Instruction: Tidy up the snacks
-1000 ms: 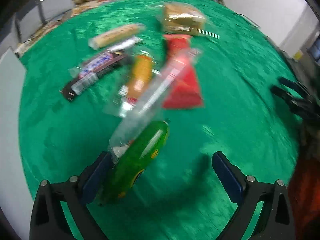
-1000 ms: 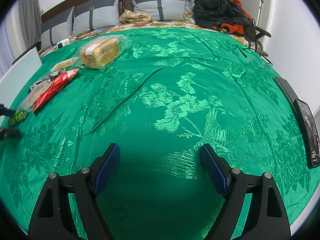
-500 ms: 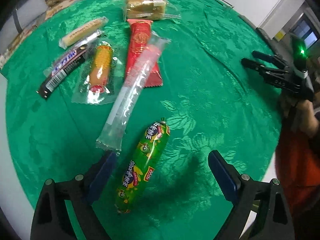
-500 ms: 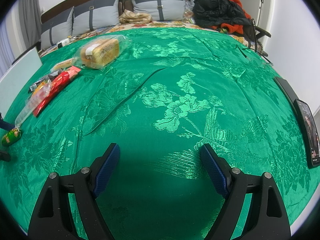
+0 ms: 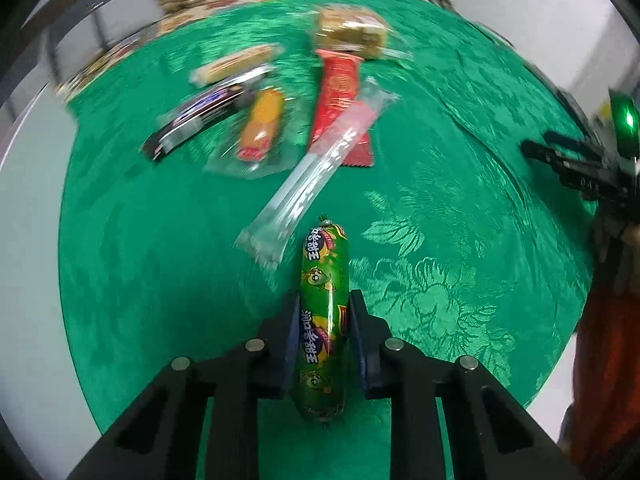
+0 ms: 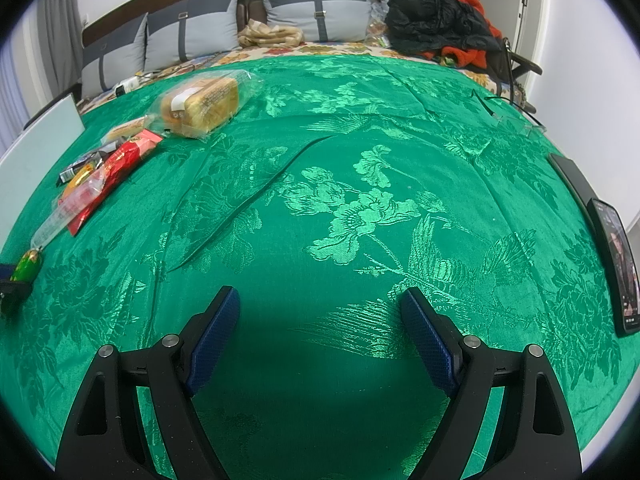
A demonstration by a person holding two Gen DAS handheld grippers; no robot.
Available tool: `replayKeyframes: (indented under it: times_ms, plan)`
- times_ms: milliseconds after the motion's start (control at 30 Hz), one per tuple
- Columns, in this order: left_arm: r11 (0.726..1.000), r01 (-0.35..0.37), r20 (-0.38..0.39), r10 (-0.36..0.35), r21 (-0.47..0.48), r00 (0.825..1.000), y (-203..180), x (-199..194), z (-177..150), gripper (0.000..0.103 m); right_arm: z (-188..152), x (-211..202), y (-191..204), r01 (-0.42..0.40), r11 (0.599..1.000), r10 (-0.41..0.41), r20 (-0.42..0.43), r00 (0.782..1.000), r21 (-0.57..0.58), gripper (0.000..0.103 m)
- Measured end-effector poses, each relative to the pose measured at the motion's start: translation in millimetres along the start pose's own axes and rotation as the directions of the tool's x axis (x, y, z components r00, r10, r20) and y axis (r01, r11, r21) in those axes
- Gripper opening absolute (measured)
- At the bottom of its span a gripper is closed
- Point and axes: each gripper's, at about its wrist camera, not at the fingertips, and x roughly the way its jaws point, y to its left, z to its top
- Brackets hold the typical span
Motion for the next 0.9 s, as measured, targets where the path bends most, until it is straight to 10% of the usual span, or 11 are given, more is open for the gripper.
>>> replayKeyframes:
  times_ms: [400, 467, 600, 900]
  plan:
    - [0.909, -0.131, 0.112, 0.189, -0.395, 0.976, 51, -7, -25, 0.023, 0, 0, 0, 0.000, 1.000, 0.000, -0.001, 1.000, 0.000, 0.086]
    - [0.909, -0.155, 0.122, 0.217, -0.387, 0.968, 48, -5, -22, 0.029, 0, 0, 0, 0.001, 1.000, -0.001, -0.001, 1.000, 0.000, 0.086]
    - [0.906, -0.208, 0.116, 0.267, -0.370, 0.957, 39, 5, -18, 0.074, 0, 0, 0, 0.001, 1.000, -0.001, -0.001, 1.000, 0.000, 0.086]
    - [0.875, -0.227, 0.161, 0.321, -0.428, 0.933, 47, 11, -28, 0.099, 0, 0, 0, 0.002, 1.000, -0.002, -0.001, 1.000, -0.001, 0.086]
